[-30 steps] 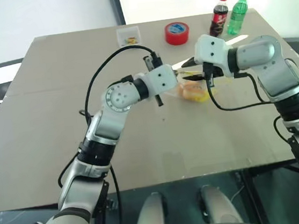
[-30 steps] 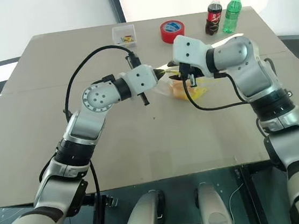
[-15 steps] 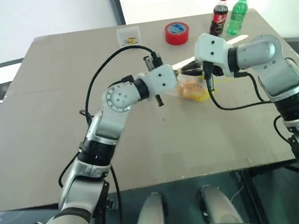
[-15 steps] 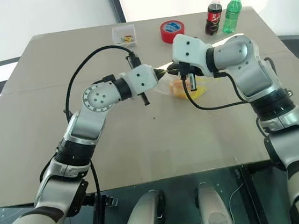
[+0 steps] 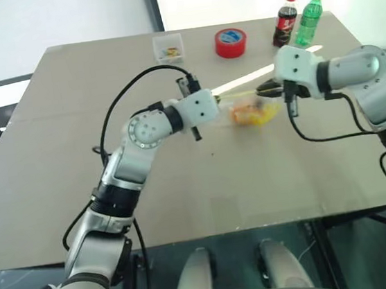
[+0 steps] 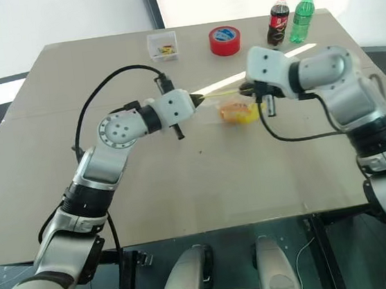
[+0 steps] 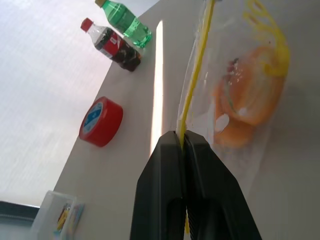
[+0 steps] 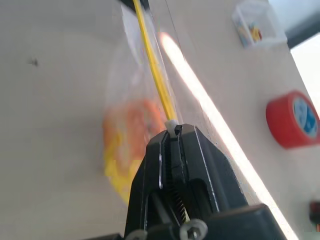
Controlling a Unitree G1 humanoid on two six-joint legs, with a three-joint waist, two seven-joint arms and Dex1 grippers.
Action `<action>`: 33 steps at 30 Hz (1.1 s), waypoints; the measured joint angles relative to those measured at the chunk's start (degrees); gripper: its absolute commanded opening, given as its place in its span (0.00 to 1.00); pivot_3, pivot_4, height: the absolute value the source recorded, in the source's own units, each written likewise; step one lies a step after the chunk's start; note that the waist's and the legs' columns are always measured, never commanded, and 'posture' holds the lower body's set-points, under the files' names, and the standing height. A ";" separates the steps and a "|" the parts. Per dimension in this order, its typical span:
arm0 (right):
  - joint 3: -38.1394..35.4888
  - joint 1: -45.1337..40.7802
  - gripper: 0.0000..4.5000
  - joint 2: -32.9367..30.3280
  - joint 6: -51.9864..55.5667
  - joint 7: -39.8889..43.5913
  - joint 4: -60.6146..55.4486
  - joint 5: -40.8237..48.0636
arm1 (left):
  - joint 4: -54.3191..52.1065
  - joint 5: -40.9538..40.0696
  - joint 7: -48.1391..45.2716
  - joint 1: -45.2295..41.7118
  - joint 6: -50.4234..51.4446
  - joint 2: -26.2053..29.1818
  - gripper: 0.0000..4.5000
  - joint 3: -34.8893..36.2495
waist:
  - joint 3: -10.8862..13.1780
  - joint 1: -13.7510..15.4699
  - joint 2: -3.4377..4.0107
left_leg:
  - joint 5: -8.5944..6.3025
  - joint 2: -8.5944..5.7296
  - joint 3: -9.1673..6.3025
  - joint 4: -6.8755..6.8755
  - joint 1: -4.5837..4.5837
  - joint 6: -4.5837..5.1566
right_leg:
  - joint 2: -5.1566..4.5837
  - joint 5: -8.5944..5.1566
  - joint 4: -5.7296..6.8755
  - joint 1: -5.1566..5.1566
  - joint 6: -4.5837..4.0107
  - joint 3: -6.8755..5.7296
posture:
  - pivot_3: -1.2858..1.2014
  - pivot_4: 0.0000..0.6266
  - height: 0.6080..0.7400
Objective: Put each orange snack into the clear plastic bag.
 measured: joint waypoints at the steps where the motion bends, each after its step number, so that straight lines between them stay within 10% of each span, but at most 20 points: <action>1: -0.01 0.42 0.02 -1.10 0.05 -0.28 0.08 -0.24 | 0.09 -0.01 0.20 0.00 -0.06 0.06 0.00 0.02 | 0.00 -0.01 0.00 | 0.00 0.00 0.00 0.00 0.00 0.00 | 0.00 0.00 0.00 0.00 0.00 0.00 | 0.52 0.24 1.00; 21: -5.25 -8.38 0.02 0.93 -3.83 -17.61 8.28 -3.06 | 12.75 -0.83 13.38 -14.32 -6.96 -4.54 0.00 5.35 | 0.01 -0.09 -0.02 | -0.01 0.00 0.05 -0.21 -0.11 0.01 | -0.02 0.00 -0.16 -0.14 0.00 0.01 | 0.52 0.24 1.00; 23: -5.64 -1.24 0.15 -1.49 -1.18 -11.51 2.25 0.02 | 8.26 -2.43 8.71 -7.86 -5.23 -3.24 0.00 4.53 | -0.05 -0.02 -0.02 | -0.03 0.00 0.07 -0.35 -0.11 0.04 | -0.04 -0.02 -0.29 -0.11 0.01 0.01 | 0.52 0.24 1.00; 29: -6.55 17.78 0.69 -5.26 10.61 -4.68 -9.14 4.27 | -6.28 -5.96 0.97 10.97 7.88 -1.08 0.48 3.23 | 0.01 -0.07 0.01 | -0.04 0.00 0.03 -0.08 -0.56 0.07 | -0.09 -0.02 -0.03 -0.55 0.01 0.00 | 0.52 0.24 1.00; 33: -11.51 29.34 0.69 -8.40 17.03 -3.46 -17.55 8.30 | -21.50 -10.30 1.63 21.21 22.20 -1.95 0.48 6.14 | 0.00 0.00 0.00 | -0.05 0.01 -0.02 0.16 -0.36 0.08 | -0.07 -0.02 0.04 -0.25 0.04 -0.06 | 0.52 0.24 1.00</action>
